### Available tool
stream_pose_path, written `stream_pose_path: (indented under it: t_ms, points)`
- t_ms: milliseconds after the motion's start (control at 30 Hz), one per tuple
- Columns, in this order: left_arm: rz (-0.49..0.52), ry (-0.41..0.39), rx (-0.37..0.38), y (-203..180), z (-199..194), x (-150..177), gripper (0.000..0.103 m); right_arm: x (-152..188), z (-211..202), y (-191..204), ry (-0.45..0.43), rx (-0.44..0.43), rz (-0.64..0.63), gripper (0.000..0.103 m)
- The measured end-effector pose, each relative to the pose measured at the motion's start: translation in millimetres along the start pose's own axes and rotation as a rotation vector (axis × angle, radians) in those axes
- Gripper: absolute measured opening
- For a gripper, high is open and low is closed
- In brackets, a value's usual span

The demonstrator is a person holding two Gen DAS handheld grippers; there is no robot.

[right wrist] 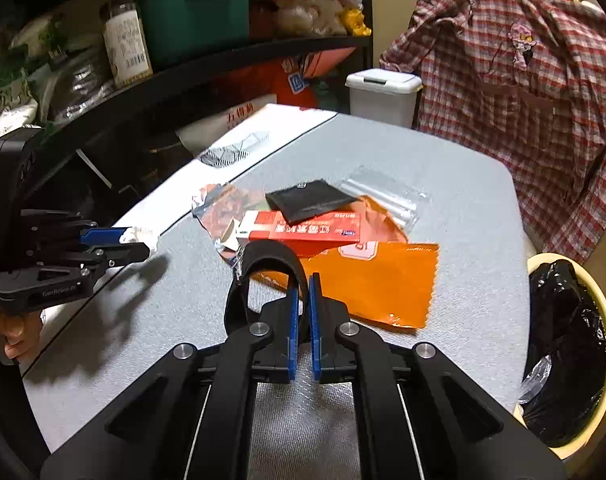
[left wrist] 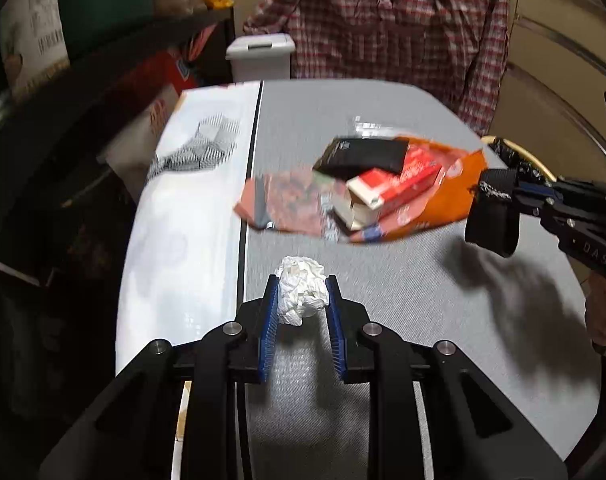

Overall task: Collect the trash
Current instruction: 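Grasp the white crumpled tissue with the left tool while the right tool grasps the black elastic strap, then carry the tissue with the left tool while the right tool carries the strap over the bin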

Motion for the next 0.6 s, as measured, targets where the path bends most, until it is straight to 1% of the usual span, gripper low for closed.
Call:
stream_pose_path:
  t_ms: [233,600]
  points:
    - [0.005,-0.06,0.015,-12,-9,-21,0.023,-8,-16,-5,-0.037,0.009,0.003,0.006]
    - [0.019,-0.11,0.045,-42,-15,-41,0.023,-20,-45,-26,-0.096,0.043,0.042,0.006]
Point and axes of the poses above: each gripper's, at about its wrist camera, not at the fingertips, and z roughly the way its jaws point, y to its left, x to its underside, the point moved 6 cm from there along z, roughly the way its jaws point, and after that the axes turned 13 degrees about -y, right-handed, at the moved point
